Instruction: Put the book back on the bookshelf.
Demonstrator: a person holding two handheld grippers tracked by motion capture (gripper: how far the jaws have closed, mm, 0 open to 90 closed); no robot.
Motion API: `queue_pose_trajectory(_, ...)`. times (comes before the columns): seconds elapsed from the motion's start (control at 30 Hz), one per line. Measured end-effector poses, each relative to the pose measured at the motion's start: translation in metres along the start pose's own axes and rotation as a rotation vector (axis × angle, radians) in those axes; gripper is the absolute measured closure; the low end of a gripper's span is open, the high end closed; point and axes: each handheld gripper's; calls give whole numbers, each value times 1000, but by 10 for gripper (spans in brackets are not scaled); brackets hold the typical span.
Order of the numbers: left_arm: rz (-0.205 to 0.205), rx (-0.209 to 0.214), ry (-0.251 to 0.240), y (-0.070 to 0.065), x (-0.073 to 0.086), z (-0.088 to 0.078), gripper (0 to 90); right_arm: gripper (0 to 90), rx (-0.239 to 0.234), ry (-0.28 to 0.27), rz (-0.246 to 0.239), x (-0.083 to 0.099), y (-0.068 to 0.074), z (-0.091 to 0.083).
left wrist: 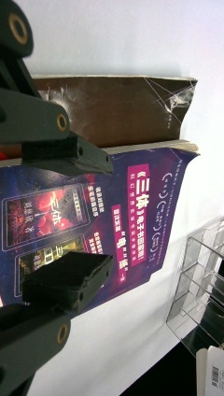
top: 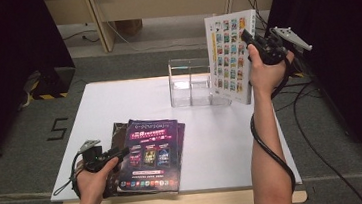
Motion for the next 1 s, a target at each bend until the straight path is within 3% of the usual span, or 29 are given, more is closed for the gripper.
queue_pose_trajectory(0.07,0,1,2,0,0,0,484,742,-15,5,14,2,-3,2)
queue_pose_trajectory(0.5,-1,0,7,0,1,2,484,741,12,15,29,10,-26,1)
queue_pose_trajectory(1.0,3,-5,12,1,2,3,484,741,9,15,45,13,-36,-3)
Point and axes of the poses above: each handheld gripper's, and its own axes: z roughly forward along the jaws, x roughly out of its underside, y roughly to its left, and after that the axes turned 10 degrees about y, right-handed
